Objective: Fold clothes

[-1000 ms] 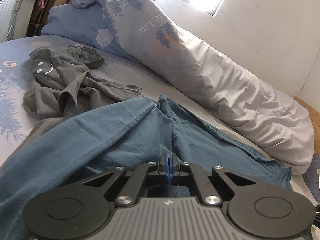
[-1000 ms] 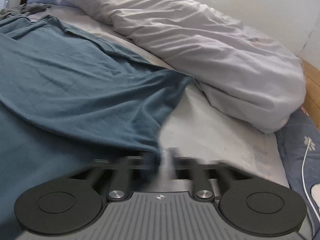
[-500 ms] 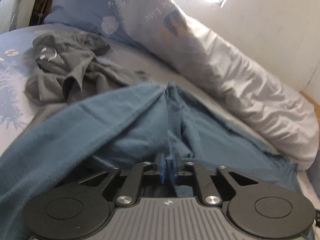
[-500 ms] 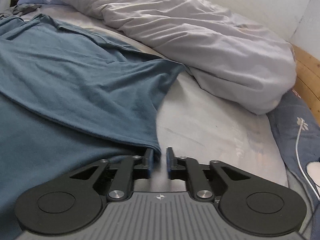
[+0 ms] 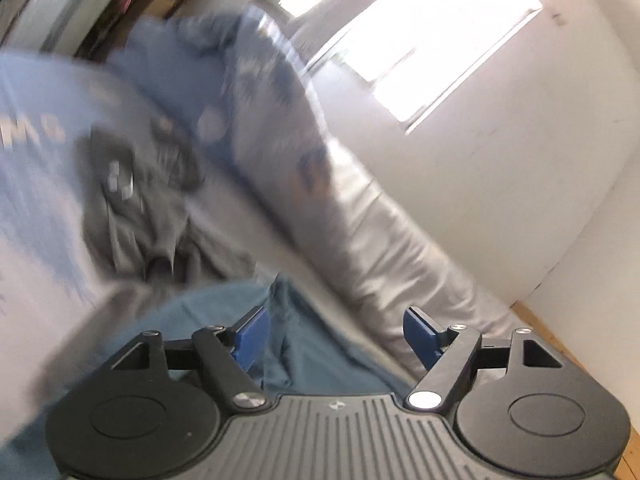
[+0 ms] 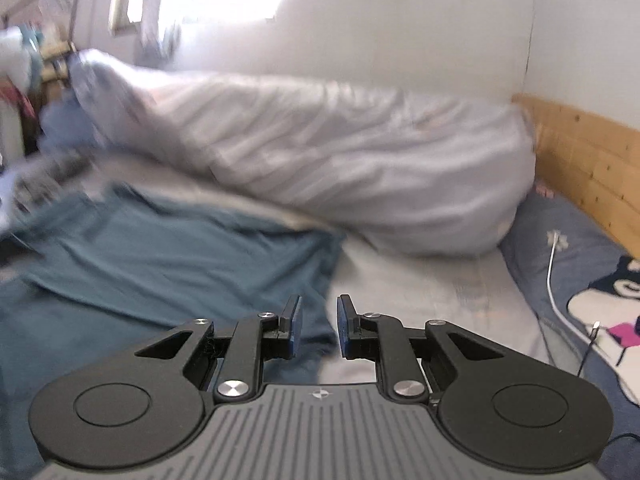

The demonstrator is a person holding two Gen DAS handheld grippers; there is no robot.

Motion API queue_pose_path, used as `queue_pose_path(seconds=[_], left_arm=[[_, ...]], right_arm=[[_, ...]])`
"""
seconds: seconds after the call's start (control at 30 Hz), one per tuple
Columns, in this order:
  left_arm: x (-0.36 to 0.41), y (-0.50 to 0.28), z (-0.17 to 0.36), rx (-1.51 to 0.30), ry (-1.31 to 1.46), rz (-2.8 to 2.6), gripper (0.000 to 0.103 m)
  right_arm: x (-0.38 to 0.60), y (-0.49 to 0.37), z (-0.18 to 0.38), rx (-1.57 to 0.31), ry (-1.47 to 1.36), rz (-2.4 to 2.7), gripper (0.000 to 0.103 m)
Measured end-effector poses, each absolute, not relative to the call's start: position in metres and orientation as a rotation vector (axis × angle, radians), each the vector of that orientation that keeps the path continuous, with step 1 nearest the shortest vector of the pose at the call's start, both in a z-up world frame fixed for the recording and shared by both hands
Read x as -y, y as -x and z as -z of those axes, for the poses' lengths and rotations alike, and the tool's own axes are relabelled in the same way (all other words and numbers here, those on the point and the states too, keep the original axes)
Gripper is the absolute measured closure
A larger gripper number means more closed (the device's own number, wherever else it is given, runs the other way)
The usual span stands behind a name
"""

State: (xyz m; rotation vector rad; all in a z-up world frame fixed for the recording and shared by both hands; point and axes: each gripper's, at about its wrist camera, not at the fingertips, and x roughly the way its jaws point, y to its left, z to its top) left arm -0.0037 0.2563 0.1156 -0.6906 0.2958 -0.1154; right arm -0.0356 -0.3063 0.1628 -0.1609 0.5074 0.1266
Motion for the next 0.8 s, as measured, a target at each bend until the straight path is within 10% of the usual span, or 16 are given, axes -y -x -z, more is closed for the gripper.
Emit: queue_pose_path(seconds=[0.4, 0.8], left_arm=[[-0.297, 0.164, -0.199, -0.214, 0.441, -0.03, 0.019], [-0.336, 0.181, -0.114, -0.435, 0.38, -0.123, 0.024]], right_arm=[[0.263, 0.19, -0.313, -0.195, -0.049, -0.359, 0.061], [0.241, 0.233, -0.321, -0.161, -0.21, -0.471, 0.036]])
